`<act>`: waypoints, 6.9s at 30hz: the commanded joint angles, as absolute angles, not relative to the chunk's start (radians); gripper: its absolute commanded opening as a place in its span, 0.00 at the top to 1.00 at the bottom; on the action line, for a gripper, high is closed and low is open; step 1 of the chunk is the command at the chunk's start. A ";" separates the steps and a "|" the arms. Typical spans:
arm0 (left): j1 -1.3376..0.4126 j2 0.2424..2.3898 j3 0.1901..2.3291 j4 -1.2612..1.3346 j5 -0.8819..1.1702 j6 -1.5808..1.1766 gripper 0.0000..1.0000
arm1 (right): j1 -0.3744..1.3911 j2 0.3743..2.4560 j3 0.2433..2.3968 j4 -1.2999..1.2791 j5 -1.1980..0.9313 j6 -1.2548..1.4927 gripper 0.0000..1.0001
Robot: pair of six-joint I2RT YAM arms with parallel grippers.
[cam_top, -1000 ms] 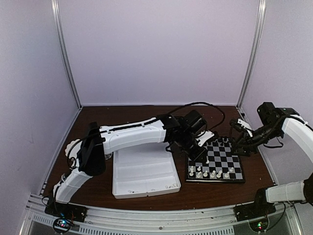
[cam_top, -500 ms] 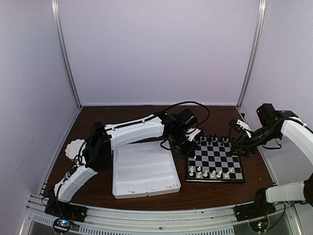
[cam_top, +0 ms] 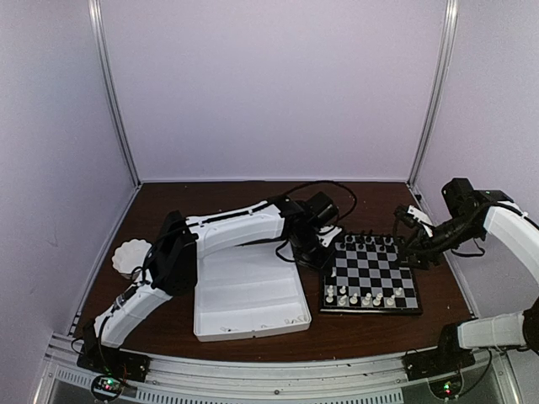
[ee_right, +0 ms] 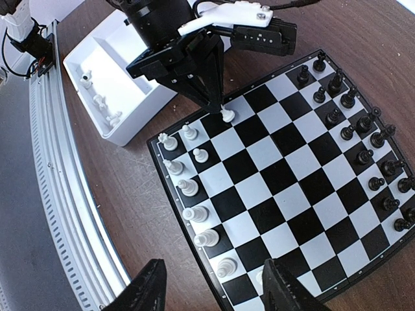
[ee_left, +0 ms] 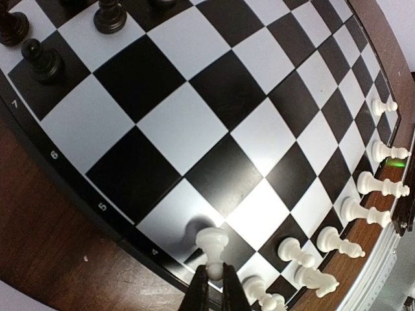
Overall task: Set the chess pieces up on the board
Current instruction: Place the pawn on the chessboard, then pick up the pawn from the chessboard, then place the pawn at c2, then move the storage box to the center of the board.
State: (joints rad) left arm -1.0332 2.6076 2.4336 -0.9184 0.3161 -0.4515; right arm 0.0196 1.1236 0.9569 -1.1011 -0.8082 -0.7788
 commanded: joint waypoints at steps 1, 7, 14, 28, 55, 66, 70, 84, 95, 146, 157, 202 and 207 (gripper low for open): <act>-1.035 2.622 2.470 -0.922 0.337 -0.466 0.94 | 0.014 1.126 0.948 -1.086 -0.822 -0.773 0.47; -1.034 2.629 2.481 -0.921 0.351 -0.468 0.82 | 0.014 1.138 0.951 -1.085 -0.827 -0.772 0.47; -1.035 2.619 2.487 -0.902 0.380 -0.471 0.72 | 0.014 1.146 0.952 -1.085 -0.831 -0.771 0.47; -1.025 2.375 2.299 -0.858 0.256 -0.399 0.68 | 0.084 1.179 0.998 -1.042 -0.759 -0.766 0.47; -1.000 1.595 1.333 -0.547 -0.140 -0.487 0.66 | 0.582 1.872 1.380 -0.879 -0.363 -0.615 0.53; -0.999 1.596 1.325 -0.545 -0.137 -0.492 0.66 | 0.609 1.911 1.388 -0.867 -0.326 -0.602 0.68; -0.999 1.598 1.330 -0.545 -0.133 -0.497 0.66 | 0.610 1.905 1.383 -0.869 -0.336 -0.606 0.78; -0.999 1.594 1.319 -0.552 -0.140 -0.506 0.67 | 0.609 1.822 1.343 -0.872 -0.328 -0.612 0.89; -0.999 1.603 1.316 -0.531 -0.135 -0.505 0.67 | 0.609 1.663 1.225 -0.897 -0.292 -0.626 0.89; -0.999 1.621 1.298 -0.548 -0.152 -0.491 0.65 | 0.608 1.578 1.080 -0.913 -0.310 -0.631 0.77; -1.012 1.579 1.155 -0.562 0.033 -0.443 0.63 | 0.602 1.423 1.152 -0.975 -0.351 -0.638 0.65; -1.036 1.791 1.161 -0.618 0.143 -0.175 0.97 | 1.024 1.377 1.128 -1.030 -0.350 -0.784 0.55; -1.078 1.763 1.140 -0.574 0.115 -0.199 1.00 | 1.010 1.369 1.114 -1.027 -0.349 -0.784 0.55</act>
State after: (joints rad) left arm -1.0485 1.8011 1.1637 -0.6292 0.1120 -0.1627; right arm 1.0225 1.3930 1.1305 -1.0161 -0.3733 -0.7940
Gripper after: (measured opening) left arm 0.026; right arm 0.451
